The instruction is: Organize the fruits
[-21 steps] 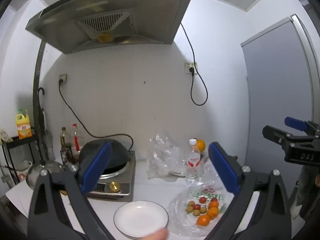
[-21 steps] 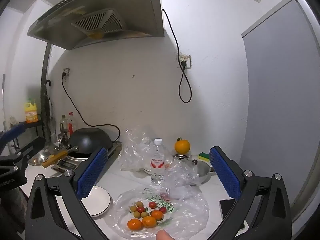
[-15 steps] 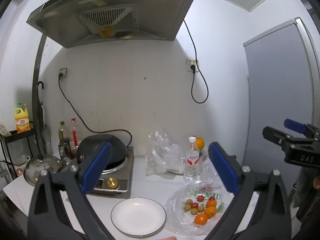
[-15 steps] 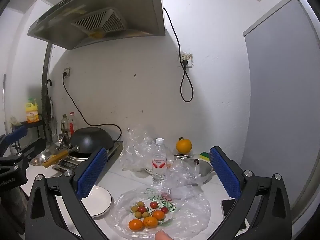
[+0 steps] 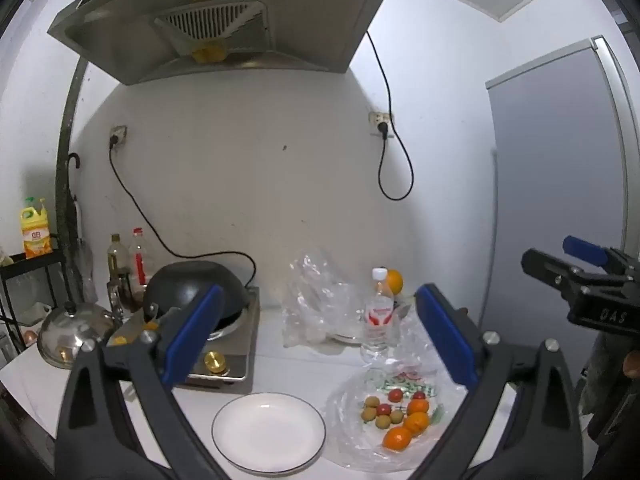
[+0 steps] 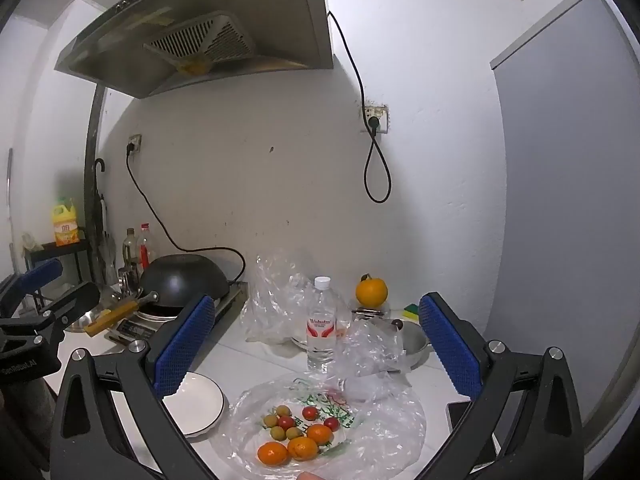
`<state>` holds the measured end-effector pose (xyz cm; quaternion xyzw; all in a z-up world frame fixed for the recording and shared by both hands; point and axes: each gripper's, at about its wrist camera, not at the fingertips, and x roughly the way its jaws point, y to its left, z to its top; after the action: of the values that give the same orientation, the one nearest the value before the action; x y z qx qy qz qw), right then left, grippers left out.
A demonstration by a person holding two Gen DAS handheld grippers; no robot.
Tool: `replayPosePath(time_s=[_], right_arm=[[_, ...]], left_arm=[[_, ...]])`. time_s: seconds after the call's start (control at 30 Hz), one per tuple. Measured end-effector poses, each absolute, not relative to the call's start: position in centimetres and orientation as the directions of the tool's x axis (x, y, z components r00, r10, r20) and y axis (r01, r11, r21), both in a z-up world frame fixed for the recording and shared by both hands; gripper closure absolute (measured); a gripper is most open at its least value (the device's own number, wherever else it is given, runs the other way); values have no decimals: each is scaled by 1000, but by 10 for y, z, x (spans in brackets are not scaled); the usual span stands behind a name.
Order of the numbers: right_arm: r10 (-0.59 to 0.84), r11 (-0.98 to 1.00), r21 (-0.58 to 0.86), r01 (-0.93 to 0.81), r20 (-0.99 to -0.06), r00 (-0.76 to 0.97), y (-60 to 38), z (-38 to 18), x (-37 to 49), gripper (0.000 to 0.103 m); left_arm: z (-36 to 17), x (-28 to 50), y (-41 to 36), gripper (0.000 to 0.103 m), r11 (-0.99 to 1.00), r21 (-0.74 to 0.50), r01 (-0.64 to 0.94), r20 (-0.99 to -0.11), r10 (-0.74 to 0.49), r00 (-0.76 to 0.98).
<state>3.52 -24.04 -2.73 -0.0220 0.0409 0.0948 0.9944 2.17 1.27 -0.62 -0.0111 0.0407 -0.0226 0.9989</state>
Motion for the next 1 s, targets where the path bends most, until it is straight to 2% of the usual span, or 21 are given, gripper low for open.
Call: replayPosePath(time_s=[1.0], right_arm=[[193,979,-47,-197,-92,977,-236,-26,42,0]], left_arm=[[-5,30,8,5,999,-21,38,-51,-39,998]])
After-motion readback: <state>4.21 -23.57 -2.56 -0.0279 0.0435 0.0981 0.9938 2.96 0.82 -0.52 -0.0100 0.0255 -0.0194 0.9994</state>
